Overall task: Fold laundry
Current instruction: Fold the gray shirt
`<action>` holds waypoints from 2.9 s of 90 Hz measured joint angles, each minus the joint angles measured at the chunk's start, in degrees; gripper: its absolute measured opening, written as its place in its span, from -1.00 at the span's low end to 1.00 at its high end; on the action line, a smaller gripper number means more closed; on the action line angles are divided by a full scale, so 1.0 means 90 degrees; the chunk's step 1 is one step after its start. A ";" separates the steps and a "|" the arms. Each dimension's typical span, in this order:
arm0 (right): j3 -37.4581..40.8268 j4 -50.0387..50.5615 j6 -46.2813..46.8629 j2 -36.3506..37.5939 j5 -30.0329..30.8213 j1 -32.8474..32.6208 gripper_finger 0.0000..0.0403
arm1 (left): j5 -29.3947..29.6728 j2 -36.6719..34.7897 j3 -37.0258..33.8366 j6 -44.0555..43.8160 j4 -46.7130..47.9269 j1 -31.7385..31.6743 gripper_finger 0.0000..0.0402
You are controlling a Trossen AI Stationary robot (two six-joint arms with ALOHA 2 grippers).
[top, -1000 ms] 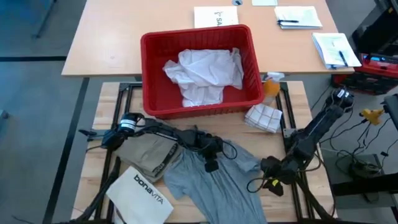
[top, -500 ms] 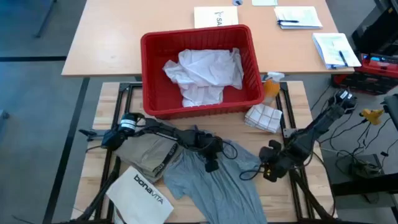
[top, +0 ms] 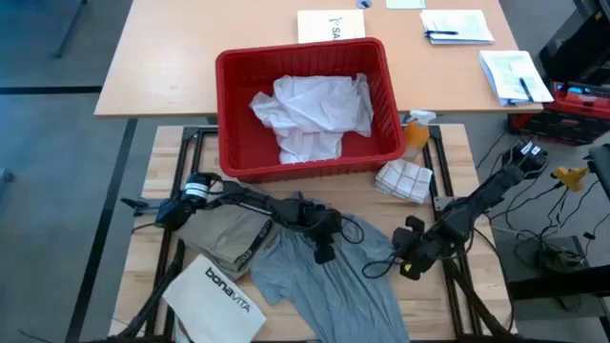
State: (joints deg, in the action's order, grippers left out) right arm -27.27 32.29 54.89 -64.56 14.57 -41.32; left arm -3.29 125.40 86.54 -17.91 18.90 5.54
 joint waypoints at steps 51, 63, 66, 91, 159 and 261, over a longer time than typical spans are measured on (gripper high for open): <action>-0.0082 -0.0079 -0.0096 -0.0497 0.0046 -0.0017 -0.87 | 0.0007 0.0002 0.0000 -0.0044 -0.0005 0.0000 -1.00; -0.0322 0.0045 -0.0223 -0.0243 0.0046 -0.0017 -0.95 | 0.0027 0.0002 0.0000 -0.0046 -0.0005 0.0000 -1.00; -0.0388 0.0188 -0.0216 -0.0191 0.0046 -0.0017 -0.95 | 0.0034 0.0002 0.0000 -0.0044 -0.0005 0.0000 -1.00; -0.1023 0.1138 -0.0302 0.0099 -0.0171 -0.0046 -0.99 | 0.0032 -0.0016 -0.0004 -0.0061 -0.0185 -0.0002 -1.00; -0.1200 0.1312 -0.0929 0.0056 -0.0172 -0.0044 -0.86 | 0.0029 -0.0039 -0.0019 -0.0289 -0.0673 -0.0063 -1.00; 0.0097 -0.0232 -0.0219 -0.0118 -0.0322 -0.0549 -0.78 | 0.0017 -0.0046 -0.0002 -0.0287 -0.0702 -0.0063 -1.00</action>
State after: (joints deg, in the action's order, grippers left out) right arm -26.40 30.20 52.93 -65.62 11.67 -46.26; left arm -3.14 124.99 86.52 -20.49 12.58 4.97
